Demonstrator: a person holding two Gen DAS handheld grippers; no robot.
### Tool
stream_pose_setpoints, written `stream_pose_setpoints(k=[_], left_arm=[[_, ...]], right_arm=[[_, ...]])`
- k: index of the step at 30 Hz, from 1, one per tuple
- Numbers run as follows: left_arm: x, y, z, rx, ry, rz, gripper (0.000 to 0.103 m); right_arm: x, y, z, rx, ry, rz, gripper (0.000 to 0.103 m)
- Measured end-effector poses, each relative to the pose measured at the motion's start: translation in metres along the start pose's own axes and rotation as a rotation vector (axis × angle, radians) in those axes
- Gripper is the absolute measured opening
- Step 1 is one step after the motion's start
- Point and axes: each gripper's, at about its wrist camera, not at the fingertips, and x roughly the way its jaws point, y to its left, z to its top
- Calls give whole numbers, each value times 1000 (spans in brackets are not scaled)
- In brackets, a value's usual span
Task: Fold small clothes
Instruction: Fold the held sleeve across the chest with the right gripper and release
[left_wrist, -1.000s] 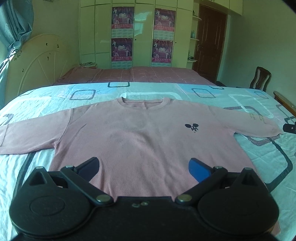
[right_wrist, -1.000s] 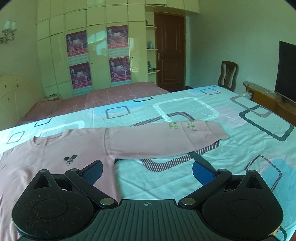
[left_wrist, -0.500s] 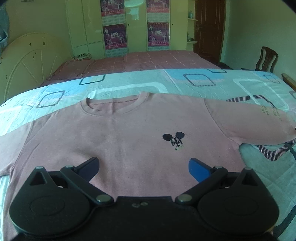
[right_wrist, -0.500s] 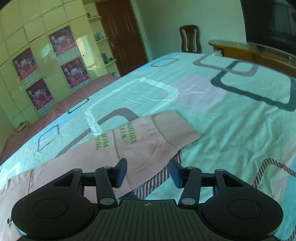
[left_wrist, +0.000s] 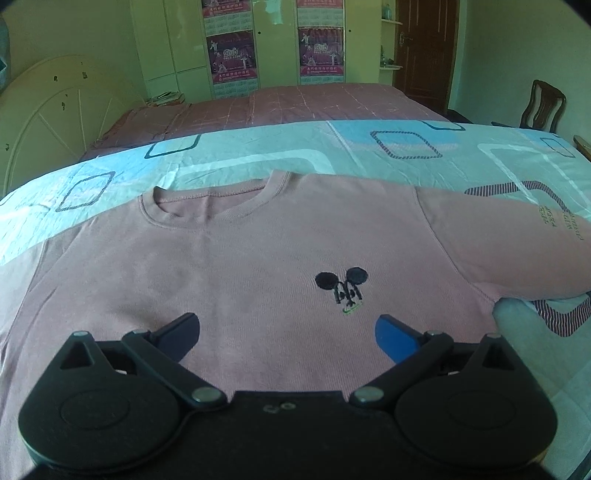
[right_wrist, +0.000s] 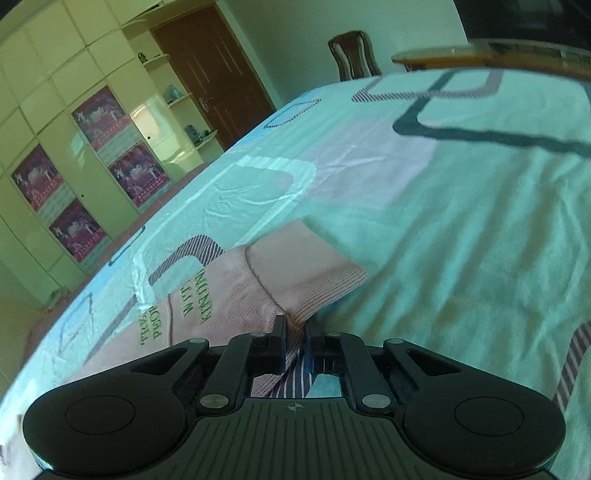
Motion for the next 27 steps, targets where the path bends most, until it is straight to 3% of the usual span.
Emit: stream_pose_setpoints(k=[2, 4, 7, 11, 15, 20, 24, 26, 27], left_arm=[[0, 10, 1, 12, 2, 21, 101], [4, 24, -1, 14, 36, 26, 101], [7, 55, -7, -41, 59, 34, 98], [7, 96, -13, -117, 53, 29, 93], [9, 128, -15, -135, 37, -6, 86], [13, 164, -20, -161, 30, -74, 81], [13, 190, -27, -183, 35, -106, 83], [15, 199, -31, -188, 54, -141, 86], [16, 202, -32, -191, 56, -159, 89]], right_arm=[[2, 13, -1, -65, 29, -41, 8], [-12, 36, 2, -153, -17, -22, 8], [-33, 89, -1, -279, -62, 106, 8], [-50, 172, -25, -364, -11, 291, 8], [-72, 263, -77, -493, 69, 448, 8], [-104, 355, -160, -685, 145, 582, 8], [-108, 400, -227, -791, 213, 624, 8], [-94, 408, -255, -821, 257, 597, 8], [-88, 412, -260, -838, 226, 572, 9]])
